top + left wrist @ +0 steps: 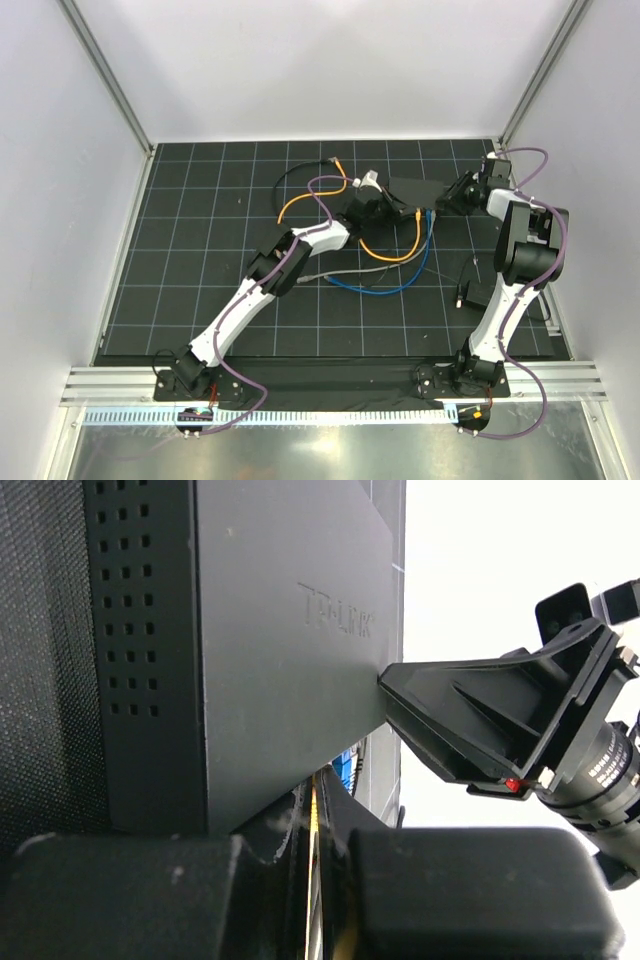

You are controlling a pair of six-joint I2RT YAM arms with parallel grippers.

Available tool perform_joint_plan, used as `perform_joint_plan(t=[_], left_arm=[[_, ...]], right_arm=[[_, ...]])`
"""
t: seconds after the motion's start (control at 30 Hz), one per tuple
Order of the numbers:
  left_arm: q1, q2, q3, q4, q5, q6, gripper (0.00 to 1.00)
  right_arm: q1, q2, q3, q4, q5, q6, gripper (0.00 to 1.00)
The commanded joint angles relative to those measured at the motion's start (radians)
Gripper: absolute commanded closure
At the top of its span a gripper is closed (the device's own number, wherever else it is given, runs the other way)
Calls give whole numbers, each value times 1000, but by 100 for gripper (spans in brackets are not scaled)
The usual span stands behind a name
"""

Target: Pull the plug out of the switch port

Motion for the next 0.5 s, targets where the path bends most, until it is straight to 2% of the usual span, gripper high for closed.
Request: perform_joint_plan(t=[0.0, 0.03, 0.07, 0.17, 0.27, 0.47], left_arm=[[2, 6, 6, -71, 84, 60, 100], [1, 6, 11, -66, 90, 52, 100], [2, 8, 13, -60, 87, 44, 89], [4, 5, 2, -40, 67, 20, 69], [2, 9, -6, -7, 49, -19, 59], [-2, 40, 63, -80, 30, -23, 59]], right_arm=[[6, 16, 29, -2, 10, 5, 62], [6, 16, 27, -2, 4, 5, 62], [6, 12, 26, -4, 1, 5, 62], [6, 3, 16, -2, -1, 7, 62], [6, -3, 12, -4, -5, 8, 62], [6, -21, -10, -8, -14, 24, 63]])
